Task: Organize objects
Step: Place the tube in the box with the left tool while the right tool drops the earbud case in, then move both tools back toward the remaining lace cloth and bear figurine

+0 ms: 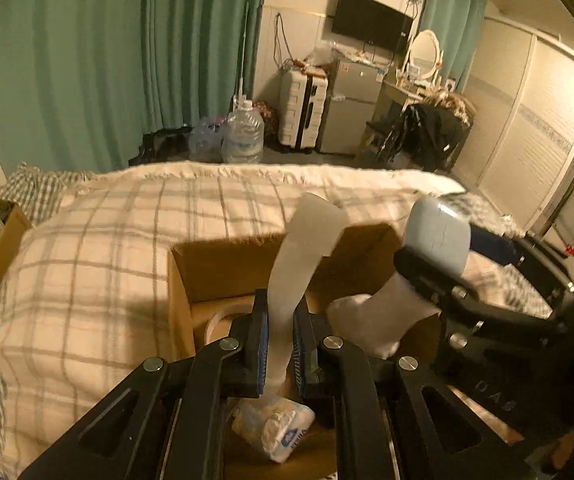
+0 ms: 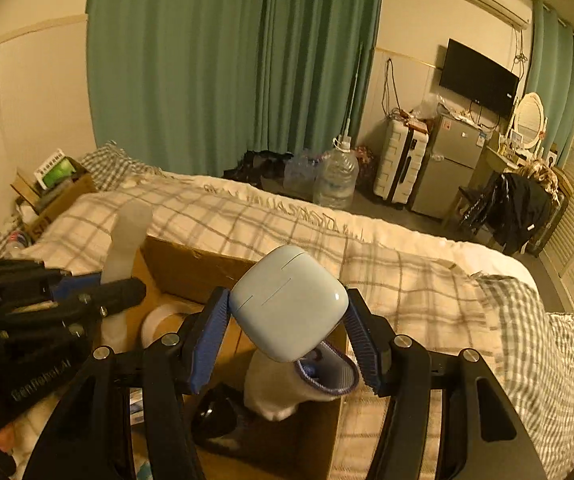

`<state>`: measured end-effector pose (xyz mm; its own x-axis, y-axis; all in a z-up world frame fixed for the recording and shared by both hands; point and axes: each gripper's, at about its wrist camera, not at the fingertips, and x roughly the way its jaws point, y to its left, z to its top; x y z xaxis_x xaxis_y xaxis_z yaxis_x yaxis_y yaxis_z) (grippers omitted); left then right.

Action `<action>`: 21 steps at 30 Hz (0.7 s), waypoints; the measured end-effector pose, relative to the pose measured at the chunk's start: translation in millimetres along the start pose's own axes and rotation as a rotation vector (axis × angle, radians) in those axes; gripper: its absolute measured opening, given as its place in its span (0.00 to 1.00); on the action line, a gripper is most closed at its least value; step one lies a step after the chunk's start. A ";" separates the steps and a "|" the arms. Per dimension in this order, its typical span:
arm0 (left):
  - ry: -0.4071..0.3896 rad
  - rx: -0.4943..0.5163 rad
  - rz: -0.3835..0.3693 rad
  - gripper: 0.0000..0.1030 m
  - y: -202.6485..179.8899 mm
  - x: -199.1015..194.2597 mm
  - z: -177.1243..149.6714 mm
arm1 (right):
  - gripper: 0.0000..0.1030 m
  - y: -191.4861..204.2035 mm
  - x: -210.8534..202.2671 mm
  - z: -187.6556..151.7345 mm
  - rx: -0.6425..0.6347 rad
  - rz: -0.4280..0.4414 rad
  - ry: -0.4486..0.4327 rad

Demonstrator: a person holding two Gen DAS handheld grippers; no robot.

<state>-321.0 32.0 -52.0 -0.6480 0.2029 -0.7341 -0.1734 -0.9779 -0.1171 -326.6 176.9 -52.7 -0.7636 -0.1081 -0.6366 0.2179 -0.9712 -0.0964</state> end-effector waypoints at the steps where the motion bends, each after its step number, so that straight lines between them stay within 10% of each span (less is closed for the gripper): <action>1: 0.015 -0.006 0.000 0.10 1.1 7.1 -2.8 | 0.55 -0.3 4.5 -2.3 0.001 0.002 0.005; 10: 0.015 0.022 0.023 0.24 -1.4 -5.2 -11.6 | 0.72 -13.8 -16.4 -7.7 0.095 0.017 -0.055; 14: -0.078 0.055 0.089 0.79 -8.1 -52.3 -3.0 | 0.75 -21.5 -61.7 9.1 0.122 0.031 -0.105; 21: -0.210 0.015 0.101 0.94 -10.4 -141.8 -7.6 | 0.85 -20.0 -158.5 10.4 0.099 -0.043 -0.175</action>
<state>-221.8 13.1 48.2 -0.8023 0.1120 -0.5863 -0.1102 -0.9931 -0.0389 -216.2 211.2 58.1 -0.8665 -0.0928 -0.4904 0.1285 -0.9909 -0.0396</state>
